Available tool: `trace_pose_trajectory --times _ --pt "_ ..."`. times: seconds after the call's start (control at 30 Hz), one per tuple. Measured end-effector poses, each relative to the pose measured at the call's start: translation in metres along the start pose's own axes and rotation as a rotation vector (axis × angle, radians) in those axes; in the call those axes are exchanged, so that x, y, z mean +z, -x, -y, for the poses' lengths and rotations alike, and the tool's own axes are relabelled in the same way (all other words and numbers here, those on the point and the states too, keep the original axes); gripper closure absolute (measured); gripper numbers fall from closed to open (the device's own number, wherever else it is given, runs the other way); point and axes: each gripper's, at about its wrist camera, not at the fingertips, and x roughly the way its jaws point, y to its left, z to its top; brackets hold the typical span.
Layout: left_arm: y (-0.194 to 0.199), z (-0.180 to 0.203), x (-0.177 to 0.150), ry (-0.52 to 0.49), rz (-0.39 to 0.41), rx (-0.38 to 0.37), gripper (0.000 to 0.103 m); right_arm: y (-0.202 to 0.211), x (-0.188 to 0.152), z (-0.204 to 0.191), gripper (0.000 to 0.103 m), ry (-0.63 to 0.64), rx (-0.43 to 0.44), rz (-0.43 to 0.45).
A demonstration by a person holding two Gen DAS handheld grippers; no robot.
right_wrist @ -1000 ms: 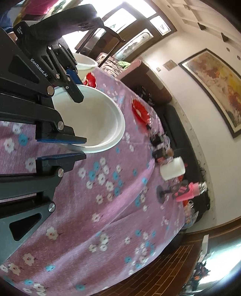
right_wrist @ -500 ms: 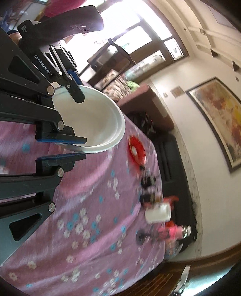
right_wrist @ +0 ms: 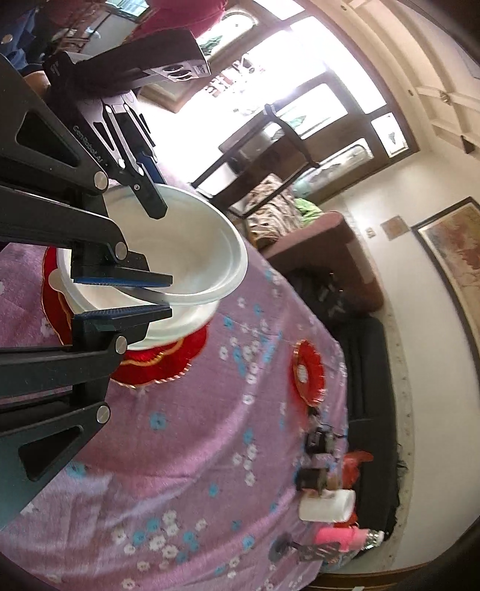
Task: Organize plates and bowls
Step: 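Lower the small white bowl into the large white bowl on the stack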
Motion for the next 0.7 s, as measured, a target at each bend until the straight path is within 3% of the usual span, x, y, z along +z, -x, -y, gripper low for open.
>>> trace_pose_trajectory --times 0.33,0.7 --pt "-0.008 -0.008 -0.005 0.01 -0.015 0.011 0.082 -0.02 -0.005 0.002 0.091 -0.004 -0.007 -0.052" --pt "-0.008 -0.008 -0.006 0.024 -0.021 0.007 0.08 -0.016 -0.006 0.005 0.089 -0.017 0.026 -0.055"
